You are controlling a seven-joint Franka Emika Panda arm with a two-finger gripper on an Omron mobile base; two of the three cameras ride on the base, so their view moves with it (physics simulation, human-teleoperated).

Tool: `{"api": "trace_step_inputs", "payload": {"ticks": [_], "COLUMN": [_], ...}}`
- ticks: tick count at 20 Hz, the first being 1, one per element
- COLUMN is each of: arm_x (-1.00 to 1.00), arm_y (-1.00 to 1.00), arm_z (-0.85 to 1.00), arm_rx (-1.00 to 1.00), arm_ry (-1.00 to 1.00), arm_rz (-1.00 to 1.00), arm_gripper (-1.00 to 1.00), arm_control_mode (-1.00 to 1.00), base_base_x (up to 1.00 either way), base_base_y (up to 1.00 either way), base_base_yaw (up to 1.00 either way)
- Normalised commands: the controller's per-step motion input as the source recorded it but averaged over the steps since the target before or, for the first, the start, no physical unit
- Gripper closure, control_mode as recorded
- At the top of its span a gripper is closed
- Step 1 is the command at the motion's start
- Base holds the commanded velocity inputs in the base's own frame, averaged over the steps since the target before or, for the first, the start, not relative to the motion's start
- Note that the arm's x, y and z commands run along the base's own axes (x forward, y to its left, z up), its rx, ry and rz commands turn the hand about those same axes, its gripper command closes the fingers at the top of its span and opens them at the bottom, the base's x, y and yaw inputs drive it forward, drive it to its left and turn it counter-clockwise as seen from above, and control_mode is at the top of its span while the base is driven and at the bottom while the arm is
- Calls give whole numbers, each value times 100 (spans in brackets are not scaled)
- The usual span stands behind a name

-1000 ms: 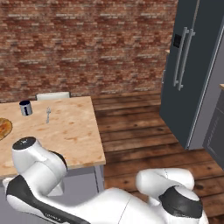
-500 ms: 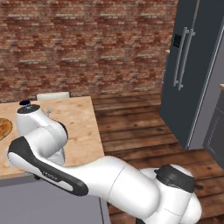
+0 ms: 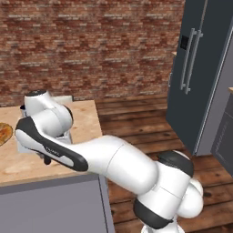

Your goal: Take the pizza cutter from the drawer on the left and place it on the dining counter for cutting.

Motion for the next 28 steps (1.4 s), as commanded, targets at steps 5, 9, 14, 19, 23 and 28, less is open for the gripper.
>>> {"api": "trace_step_inputs", "payload": {"ticks": [5, 9, 14, 19, 23, 28], "arm_x": [46, 45, 33, 35, 55, 65], "arm_y": [-24, -20, -6, 0, 0, 16], "arm_z": [-12, -29, -36, -30, -11, -18], "arm_rx": [-5, -2, 0, 0, 0, 0], "arm_ry": [0, 0, 0, 0, 0, 0], "arm_rz": [9, 11, 13, 11, 9, 9], "arm_gripper": [100, 100, 100, 100, 100, 100], "arm_control_mode": [-100, -100, -100, -100, -100, -100], "base_base_x": [0, 0, 0, 0, 0, 0], "base_base_y": [0, 0, 0, 0, 0, 0], "base_base_yaw": [0, 0, 0, 0, 0, 0]}}
